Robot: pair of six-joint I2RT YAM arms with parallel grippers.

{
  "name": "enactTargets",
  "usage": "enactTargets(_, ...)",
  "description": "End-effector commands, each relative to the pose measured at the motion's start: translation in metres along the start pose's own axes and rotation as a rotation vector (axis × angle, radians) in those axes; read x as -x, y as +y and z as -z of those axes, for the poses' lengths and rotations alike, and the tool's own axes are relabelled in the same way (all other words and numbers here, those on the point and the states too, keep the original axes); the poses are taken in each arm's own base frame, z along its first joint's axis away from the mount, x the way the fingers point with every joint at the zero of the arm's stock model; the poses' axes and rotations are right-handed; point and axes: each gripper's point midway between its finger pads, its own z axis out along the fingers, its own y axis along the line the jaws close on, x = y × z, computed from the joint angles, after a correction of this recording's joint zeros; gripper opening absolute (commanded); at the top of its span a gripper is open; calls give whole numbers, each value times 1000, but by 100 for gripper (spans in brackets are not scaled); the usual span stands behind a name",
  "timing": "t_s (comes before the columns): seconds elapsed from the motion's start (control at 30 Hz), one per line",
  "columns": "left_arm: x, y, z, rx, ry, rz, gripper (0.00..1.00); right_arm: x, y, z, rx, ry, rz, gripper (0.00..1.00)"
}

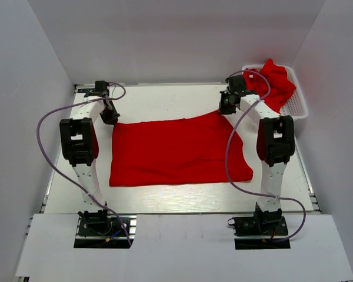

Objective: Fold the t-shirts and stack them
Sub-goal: Grap the side of the flattened tshirt furthest away from the robot with both arms, then fold the other side of the tshirt into a rectangle

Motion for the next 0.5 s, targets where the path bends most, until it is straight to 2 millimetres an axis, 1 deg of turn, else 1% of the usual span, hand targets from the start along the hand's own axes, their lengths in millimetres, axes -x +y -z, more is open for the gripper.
enactTargets(0.0, 32, -15, 70, -89, -170, -14, 0, 45, 14, 50, 29, -179, 59, 0)
enactTargets(0.03, 25, -12, 69, -88, -166, -14, 0, 37, 11, 49, 26, -167, 55, 0)
enactTargets(0.07, 24, -11, 83, -96, -187, -13, 0, 37, 15, 59, 41, -185, 61, 0)
enactTargets(0.1, 23, -10, 88, -101, -200, -13, 0, 36, 17, 62, 56, -192, 75, 0)
enactTargets(0.13, 12, -6, 87, -96, -184, -3, 0, 27, 15, 61, 56, -174, 69, 0)
enactTargets(0.17, 7, -3, 90, -95, -182, -3, 0, 24, 16, 69, 57, -181, 69, 0)
enactTargets(0.2, -1, 0, 99, -101, -192, 8, 0, 16, 13, 69, 54, -171, 69, 0)
enactTargets(0.23, -4, 1, 103, -107, -204, 21, 0, 13, 12, 71, 54, -171, 62, 0)
enactTargets(0.27, -9, 2, 107, -118, -207, 21, 0, 15, 15, 80, 61, -194, 63, 0)
enactTargets(0.3, -14, 3, 109, -123, -210, 43, 0, 1, 11, 82, 54, -182, 57, 0)
enactTargets(0.33, -27, 8, 115, -121, -206, 44, 0, 2, 10, 91, 50, -200, 57, 0)
enactTargets(0.37, -30, 10, 118, -126, -214, 54, 0, 1, 10, 94, 49, -211, 58, 0)
enactTargets(0.4, -44, 17, 115, -106, -196, 64, 0, -11, 3, 95, 30, -195, 54, 0)
enactTargets(0.43, -48, 19, 117, -106, -197, 64, 0, -11, 2, 103, 21, -213, 55, 0)
enactTargets(0.47, -47, 25, 125, -84, -227, 84, 0, -17, -1, 104, 9, -202, 55, 0)
